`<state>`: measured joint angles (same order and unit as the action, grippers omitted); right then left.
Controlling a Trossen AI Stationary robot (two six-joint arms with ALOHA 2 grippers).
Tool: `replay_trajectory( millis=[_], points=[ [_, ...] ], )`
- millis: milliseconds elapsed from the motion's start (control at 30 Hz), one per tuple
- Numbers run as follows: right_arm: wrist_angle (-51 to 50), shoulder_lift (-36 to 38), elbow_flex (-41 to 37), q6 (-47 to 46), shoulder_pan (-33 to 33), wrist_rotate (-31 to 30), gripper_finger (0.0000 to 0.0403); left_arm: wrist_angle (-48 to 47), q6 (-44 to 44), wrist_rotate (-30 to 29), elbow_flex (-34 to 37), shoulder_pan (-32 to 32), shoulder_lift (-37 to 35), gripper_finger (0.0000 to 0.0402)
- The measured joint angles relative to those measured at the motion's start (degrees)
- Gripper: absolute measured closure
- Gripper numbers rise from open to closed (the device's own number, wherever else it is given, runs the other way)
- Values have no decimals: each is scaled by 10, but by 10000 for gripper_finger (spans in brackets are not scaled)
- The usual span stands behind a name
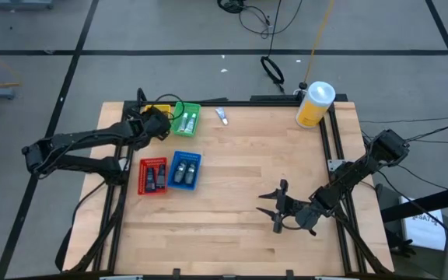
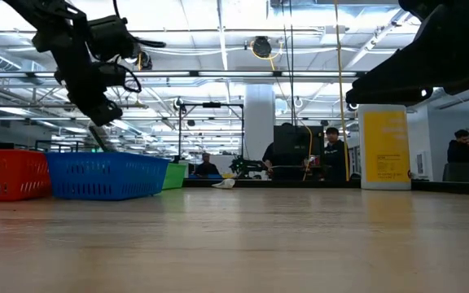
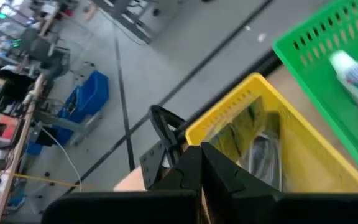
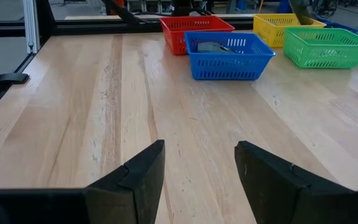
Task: Pick & Place Travel size toiletries
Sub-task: Put the black comb into the yellow bin
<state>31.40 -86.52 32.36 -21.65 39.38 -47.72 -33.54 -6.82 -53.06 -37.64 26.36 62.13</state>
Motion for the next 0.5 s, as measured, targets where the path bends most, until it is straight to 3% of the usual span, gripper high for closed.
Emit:
replay_trajectory(
  millis=[267, 400, 500],
  points=[
    [0, 0, 0, -1, 1, 0, 216, 68, -65, -6, 66, 1, 5, 401],
    [1, 0, 0, -2, 1, 0, 216, 83, -58, 90, 78, 22, 6, 382],
    [1, 0, 0, -2, 1, 0, 216, 57, -49, 133, 55, 49, 6, 331]
  ],
)
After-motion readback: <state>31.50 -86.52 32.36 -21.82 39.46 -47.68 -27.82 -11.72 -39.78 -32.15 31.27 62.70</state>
